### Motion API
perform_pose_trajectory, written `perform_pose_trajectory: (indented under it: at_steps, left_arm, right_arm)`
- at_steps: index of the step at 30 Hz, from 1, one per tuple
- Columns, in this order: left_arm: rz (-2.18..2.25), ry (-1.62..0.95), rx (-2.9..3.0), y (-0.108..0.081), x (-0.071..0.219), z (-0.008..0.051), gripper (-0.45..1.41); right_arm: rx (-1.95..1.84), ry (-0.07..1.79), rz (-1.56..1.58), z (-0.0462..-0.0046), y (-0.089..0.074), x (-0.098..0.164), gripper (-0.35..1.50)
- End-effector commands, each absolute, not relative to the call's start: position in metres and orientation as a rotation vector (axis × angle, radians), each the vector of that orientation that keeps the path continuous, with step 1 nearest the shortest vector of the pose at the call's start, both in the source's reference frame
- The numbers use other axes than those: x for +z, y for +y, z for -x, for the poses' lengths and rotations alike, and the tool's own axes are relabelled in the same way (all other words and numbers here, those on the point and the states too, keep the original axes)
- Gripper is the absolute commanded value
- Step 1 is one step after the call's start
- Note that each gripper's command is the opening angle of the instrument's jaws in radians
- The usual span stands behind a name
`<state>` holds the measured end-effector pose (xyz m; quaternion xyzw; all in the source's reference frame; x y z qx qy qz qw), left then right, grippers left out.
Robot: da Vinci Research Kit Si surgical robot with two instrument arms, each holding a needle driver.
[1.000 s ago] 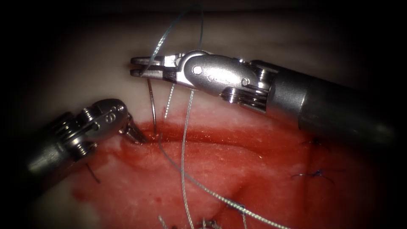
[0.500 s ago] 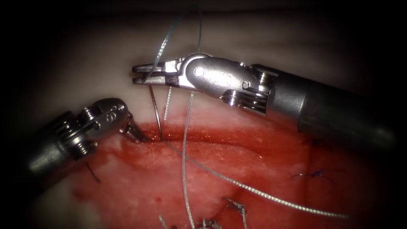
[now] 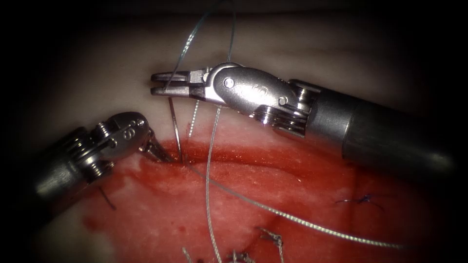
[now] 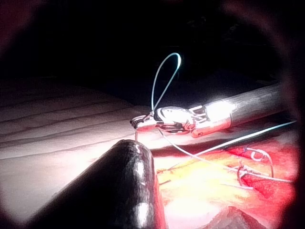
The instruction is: Wound Closure
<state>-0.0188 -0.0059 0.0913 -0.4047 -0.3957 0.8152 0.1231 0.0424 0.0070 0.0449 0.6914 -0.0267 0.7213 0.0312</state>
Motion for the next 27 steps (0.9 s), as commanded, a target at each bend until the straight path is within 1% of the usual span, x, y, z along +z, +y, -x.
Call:
perform_pose_trajectory:
  at_steps: [1,6,15,27]
  left_arm:
    - [1.185,-1.144,2.377,-0.0044,0.0904,0.0189,-0.45]
    - [1.182,-1.143,2.38,-0.0044,0.0904,0.0188,-0.45]
    - [1.172,-1.143,2.372,-0.0048,0.0901,0.0188,-0.45]
    - [1.163,-1.149,2.365,-0.0047,0.0902,0.0186,-0.45]
  right_arm:
    - [2.207,-0.093,-2.142,-0.043,0.0083,0.044,-0.35]
    - [2.22,-0.111,-2.131,-0.0428,0.0082,0.0442,-0.35]
    - [2.312,0.079,-2.054,-0.0428,0.0082,0.0446,-0.35]
    - [2.338,0.052,-1.983,-0.0427,0.0074,0.0448,-0.35]
